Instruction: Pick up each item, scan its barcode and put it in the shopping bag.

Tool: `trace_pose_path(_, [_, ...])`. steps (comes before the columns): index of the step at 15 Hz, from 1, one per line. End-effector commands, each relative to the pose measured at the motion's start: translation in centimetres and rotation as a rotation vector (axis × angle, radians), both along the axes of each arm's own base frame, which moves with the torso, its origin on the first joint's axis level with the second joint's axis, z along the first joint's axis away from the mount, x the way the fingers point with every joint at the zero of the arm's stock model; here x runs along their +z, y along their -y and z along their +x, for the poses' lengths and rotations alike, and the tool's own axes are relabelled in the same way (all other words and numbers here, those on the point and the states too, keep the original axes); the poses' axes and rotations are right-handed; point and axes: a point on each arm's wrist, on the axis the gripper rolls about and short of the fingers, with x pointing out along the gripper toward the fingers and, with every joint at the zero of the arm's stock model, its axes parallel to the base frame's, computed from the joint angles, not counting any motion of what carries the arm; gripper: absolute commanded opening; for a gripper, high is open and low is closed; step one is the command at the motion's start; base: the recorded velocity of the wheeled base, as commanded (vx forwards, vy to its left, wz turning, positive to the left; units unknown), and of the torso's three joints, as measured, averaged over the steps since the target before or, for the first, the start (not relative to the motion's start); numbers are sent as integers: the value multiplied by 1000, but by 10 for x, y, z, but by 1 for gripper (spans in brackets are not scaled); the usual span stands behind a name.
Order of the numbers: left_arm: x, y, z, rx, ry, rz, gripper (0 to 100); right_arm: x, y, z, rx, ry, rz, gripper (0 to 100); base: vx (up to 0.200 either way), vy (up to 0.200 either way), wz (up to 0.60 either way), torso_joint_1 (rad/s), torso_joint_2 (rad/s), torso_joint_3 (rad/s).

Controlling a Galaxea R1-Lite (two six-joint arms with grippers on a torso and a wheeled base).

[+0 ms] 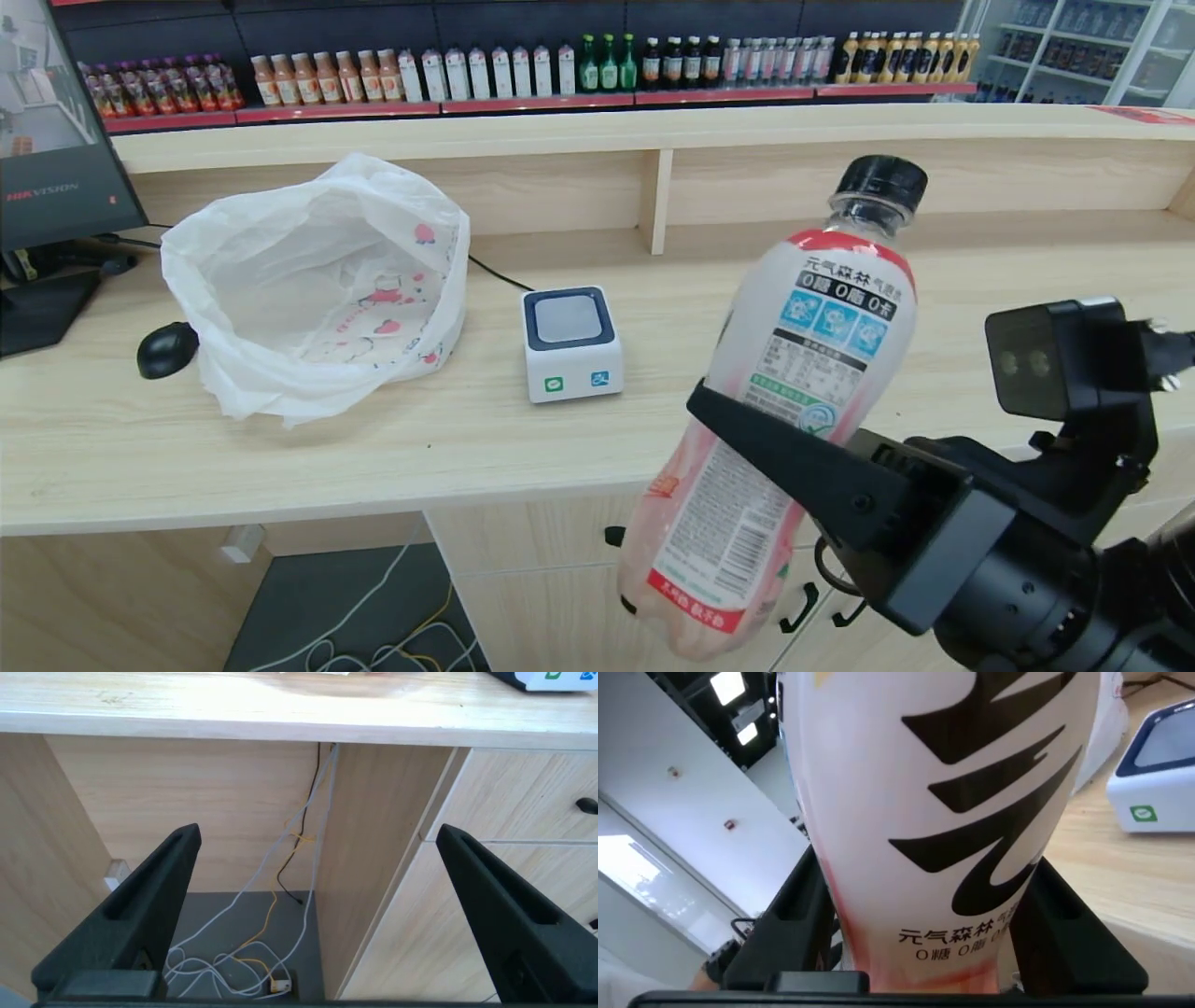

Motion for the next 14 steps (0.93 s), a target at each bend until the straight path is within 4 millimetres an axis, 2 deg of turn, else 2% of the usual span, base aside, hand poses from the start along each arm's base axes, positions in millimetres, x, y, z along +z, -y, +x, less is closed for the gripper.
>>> trace_pose_path(1, [0,0,0,0,0,-1,100,4,-18,10,25,-7,29,0,0,0,0,0,0,0])
trace_pose_path(4, [0,0,0,0,0,-1,100,18,-26,15,47,-12,100,0,0,0,0,0,0,0])
trace_pose_path(14, [0,0,0,0,0,-1,100,23,-22,10,103,6,106,0,0,0,0,0,0,0])
